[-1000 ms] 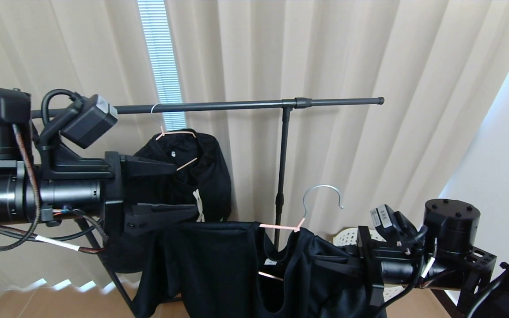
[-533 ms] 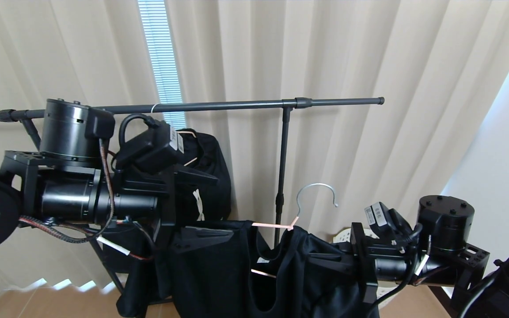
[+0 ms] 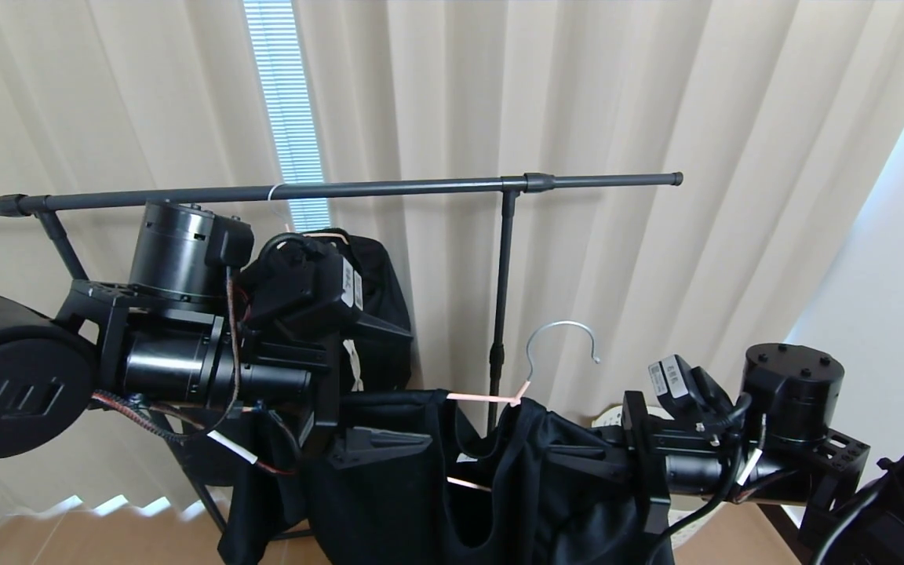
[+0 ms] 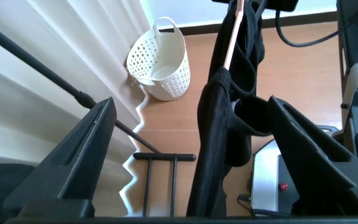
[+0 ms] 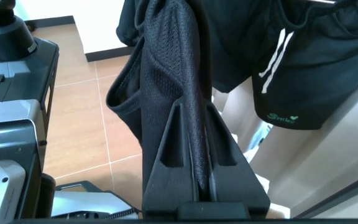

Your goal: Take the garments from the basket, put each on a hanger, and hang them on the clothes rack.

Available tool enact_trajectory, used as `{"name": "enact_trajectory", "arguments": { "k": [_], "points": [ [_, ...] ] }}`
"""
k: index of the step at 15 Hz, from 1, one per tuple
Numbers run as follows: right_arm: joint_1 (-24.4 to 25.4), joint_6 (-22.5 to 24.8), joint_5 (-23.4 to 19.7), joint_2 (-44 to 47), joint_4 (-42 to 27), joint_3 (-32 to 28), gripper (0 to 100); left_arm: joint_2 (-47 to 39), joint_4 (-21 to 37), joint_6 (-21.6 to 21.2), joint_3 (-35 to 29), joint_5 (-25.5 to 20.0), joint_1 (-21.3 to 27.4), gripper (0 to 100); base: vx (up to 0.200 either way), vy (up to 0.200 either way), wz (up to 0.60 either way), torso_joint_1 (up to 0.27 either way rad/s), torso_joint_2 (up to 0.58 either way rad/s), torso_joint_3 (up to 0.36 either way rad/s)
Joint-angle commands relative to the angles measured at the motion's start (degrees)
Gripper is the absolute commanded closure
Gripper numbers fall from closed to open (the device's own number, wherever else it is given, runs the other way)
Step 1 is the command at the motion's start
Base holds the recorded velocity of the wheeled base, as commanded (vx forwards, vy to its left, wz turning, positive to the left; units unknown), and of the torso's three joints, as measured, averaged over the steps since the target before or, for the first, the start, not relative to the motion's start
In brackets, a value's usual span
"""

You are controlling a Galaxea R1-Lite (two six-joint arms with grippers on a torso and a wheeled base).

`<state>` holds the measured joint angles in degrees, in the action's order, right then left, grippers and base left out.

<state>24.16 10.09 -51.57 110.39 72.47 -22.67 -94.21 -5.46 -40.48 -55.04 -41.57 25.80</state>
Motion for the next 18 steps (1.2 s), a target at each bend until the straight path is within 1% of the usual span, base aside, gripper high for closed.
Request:
{"name": "enact_trajectory", "arguments": {
  "k": [1, 2, 9, 11, 14, 17, 18],
  "points": [
    [0.0, 0.0, 0.0, -0.3, 0.0, 0.0, 100, -0.2, 0.0, -0.1, 0.5, 0.0, 0.0, 0, 0.000, 0.000, 0.00, 0.000, 0.00, 0.000],
    [-0.1, 0.0, 0.0, -0.6, 0.0, 0.0, 100, -0.5, 0.0, -0.6, 1.4, 0.1, 0.0, 0, 0.000, 0.000, 0.00, 0.000, 0.00, 0.000],
    [0.0, 0.0, 0.0, -2.1, 0.0, 0.4, 100, -2.3, -0.1, -0.6, 1.6, 0.3, -0.3, 0, 0.000, 0.000, 0.00, 0.000, 0.00, 0.000],
    [-0.1, 0.0, 0.1, -2.4, 0.0, 0.5, 100, -2.3, 0.0, -0.6, 1.9, 1.2, -1.0, 0, 0.000, 0.000, 0.00, 0.000, 0.00, 0.000],
    [-0.1, 0.0, 0.1, -2.4, 0.0, 0.5, 100, -2.2, 0.1, -0.6, 2.1, 1.4, -2.2, 0, 0.000, 0.000, 0.00, 0.000, 0.00, 0.000],
    [-0.1, 0.0, 0.0, -2.4, 0.0, 0.5, 100, -3.2, 0.1, -0.6, 2.7, 3.3, -2.3, 0, 0.000, 0.000, 0.00, 0.000, 0.00, 0.000],
    [-0.1, 0.0, 0.1, -2.4, 0.0, 0.6, 100, -3.3, 0.1, -0.6, 2.7, 3.3, -2.3, 0, 0.000, 0.000, 0.00, 0.000, 0.00, 0.000]
  ]
}}
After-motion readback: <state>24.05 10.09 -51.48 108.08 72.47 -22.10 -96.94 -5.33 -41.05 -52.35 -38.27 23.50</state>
